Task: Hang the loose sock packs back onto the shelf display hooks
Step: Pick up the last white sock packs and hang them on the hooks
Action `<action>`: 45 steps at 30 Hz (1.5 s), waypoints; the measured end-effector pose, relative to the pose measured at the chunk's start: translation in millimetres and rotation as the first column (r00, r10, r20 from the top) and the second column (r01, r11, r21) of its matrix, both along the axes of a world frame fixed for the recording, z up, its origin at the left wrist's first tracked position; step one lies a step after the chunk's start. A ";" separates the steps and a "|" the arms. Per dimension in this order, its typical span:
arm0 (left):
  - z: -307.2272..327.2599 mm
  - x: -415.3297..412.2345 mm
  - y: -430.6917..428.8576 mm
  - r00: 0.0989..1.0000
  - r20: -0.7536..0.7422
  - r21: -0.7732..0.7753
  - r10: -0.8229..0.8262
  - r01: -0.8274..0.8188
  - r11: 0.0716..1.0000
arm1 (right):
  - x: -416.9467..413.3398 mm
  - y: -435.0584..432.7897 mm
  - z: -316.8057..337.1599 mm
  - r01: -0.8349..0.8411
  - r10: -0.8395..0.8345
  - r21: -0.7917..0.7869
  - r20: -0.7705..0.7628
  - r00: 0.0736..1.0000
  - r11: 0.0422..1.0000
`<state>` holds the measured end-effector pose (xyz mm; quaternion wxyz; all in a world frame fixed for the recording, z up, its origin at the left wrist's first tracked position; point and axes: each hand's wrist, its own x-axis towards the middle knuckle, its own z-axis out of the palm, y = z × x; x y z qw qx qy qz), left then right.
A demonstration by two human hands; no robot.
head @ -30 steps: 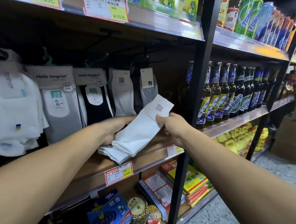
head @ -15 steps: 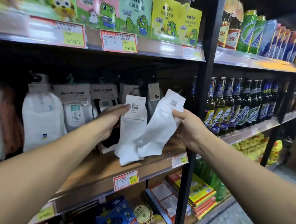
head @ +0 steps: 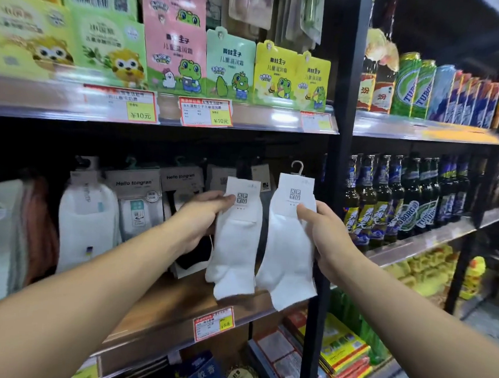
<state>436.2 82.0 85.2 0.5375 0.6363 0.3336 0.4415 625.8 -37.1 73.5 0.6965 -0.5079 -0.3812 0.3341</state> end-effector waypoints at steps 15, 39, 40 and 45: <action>10.8 33.8 44.4 0.958 -0.148 0.122 0.244 -0.227 0.966 | 3.5 -1.1 -18.3 0.018 -0.013 -0.075 0.066 0.998 0.997; 6.8 36.1 92.7 0.954 -0.029 0.071 0.300 -0.297 0.952 | -37.2 21.2 -12.5 -0.038 0.065 -0.168 0.160 0.985 0.985; 8.4 36.4 92.5 0.956 -0.036 0.096 0.291 -0.287 0.953 | -37.2 21.4 -13.1 -0.037 0.065 -0.173 0.159 0.985 0.984; 17.6 37.8 90.7 0.955 -0.019 0.162 0.297 -0.290 0.943 | -35.6 22.2 -17.3 -0.027 0.060 -0.189 0.176 0.983 0.982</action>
